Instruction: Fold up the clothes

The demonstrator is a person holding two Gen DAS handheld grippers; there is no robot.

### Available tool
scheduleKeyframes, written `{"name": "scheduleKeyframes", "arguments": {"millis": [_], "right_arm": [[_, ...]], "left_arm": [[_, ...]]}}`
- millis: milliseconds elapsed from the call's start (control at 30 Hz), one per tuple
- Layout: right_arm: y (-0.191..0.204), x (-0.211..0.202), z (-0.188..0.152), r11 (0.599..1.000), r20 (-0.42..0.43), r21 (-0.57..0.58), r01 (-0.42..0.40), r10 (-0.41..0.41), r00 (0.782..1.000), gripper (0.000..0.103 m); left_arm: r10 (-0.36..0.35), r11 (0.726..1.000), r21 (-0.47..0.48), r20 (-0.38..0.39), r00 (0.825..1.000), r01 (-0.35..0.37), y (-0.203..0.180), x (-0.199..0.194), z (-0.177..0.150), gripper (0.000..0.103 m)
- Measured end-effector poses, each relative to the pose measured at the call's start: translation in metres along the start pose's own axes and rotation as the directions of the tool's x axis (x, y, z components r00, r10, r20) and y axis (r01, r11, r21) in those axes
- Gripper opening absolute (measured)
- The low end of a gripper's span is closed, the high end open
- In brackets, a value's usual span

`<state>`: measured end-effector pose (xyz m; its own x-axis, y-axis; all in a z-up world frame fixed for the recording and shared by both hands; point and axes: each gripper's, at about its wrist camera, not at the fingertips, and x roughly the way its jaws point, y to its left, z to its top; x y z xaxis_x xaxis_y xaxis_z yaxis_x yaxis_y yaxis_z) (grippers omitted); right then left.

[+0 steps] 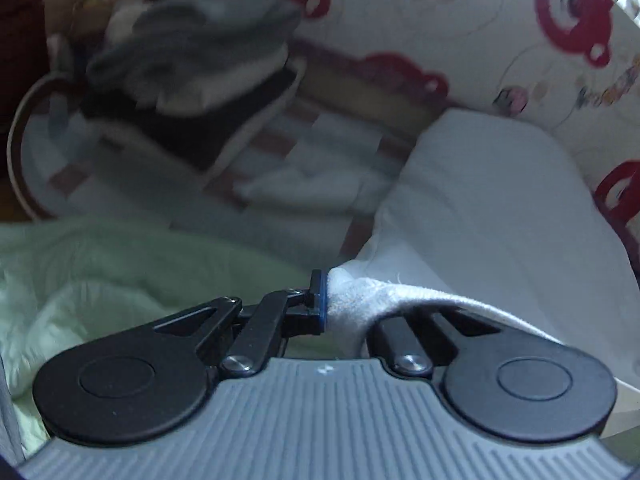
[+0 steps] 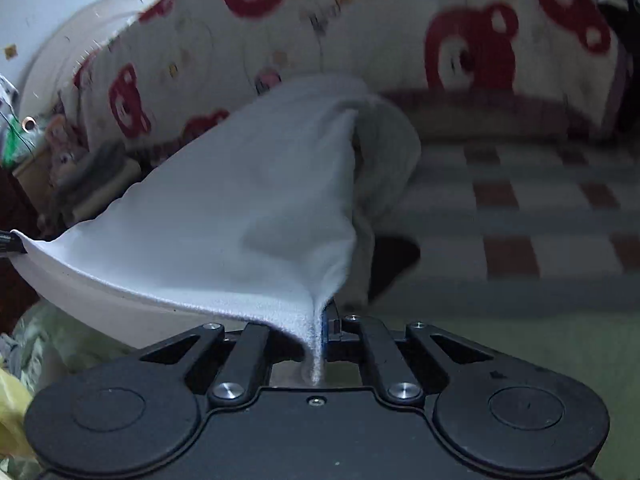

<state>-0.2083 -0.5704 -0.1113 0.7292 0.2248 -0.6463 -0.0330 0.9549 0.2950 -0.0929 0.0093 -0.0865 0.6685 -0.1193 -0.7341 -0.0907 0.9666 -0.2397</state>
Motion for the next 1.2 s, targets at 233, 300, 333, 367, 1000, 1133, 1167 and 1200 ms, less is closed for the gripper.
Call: {"name": "scheduleKeyframes", "arguments": {"millis": [233,300,333,367,1000,1133,1167,1200], "right_arm": [[0.019,-0.008,0.008,0.994,-0.005,-0.112,-0.006,0.006,1.0,0.006],[0.024,-0.03,0.024,0.991,0.023,-0.136,-0.005,0.009,1.0,0.006],[0.029,-0.042,0.029,0.99,0.036,-0.139,-0.004,0.009,0.999,0.006],[0.032,-0.048,0.031,0.99,0.04,-0.14,-0.004,0.01,0.999,0.006],[0.019,-0.036,-0.049,0.992,-0.131,-0.128,-0.017,0.001,0.991,0.002],[0.016,-0.033,-0.053,0.99,-0.154,-0.13,-0.047,0.027,0.988,0.002],[0.015,-0.032,-0.055,0.99,-0.16,-0.131,-0.055,0.033,0.987,0.002],[0.014,-0.031,-0.056,0.989,-0.166,-0.131,-0.062,0.04,0.985,0.002]], "left_arm": [[0.039,0.998,0.056,-0.018,0.999,-0.038,-0.006,0.003,0.008,0.002],[0.019,0.999,0.048,0.0,1.0,-0.019,-0.008,-0.015,0.014,0.002],[0.01,0.999,0.048,0.014,1.0,-0.011,-0.008,-0.023,0.014,0.002],[0.008,0.999,0.05,0.019,1.0,-0.009,-0.005,-0.027,0.011,0.002],[0.06,0.998,0.02,-0.096,0.994,-0.059,0.016,-0.019,-0.041,0.004],[0.098,0.995,0.034,-0.135,0.986,-0.094,0.014,-0.019,-0.039,0.012],[0.098,0.995,0.028,-0.147,0.984,-0.095,0.015,-0.019,-0.039,0.014],[0.097,0.995,0.029,-0.152,0.984,-0.094,0.016,-0.021,-0.04,0.016]]}}
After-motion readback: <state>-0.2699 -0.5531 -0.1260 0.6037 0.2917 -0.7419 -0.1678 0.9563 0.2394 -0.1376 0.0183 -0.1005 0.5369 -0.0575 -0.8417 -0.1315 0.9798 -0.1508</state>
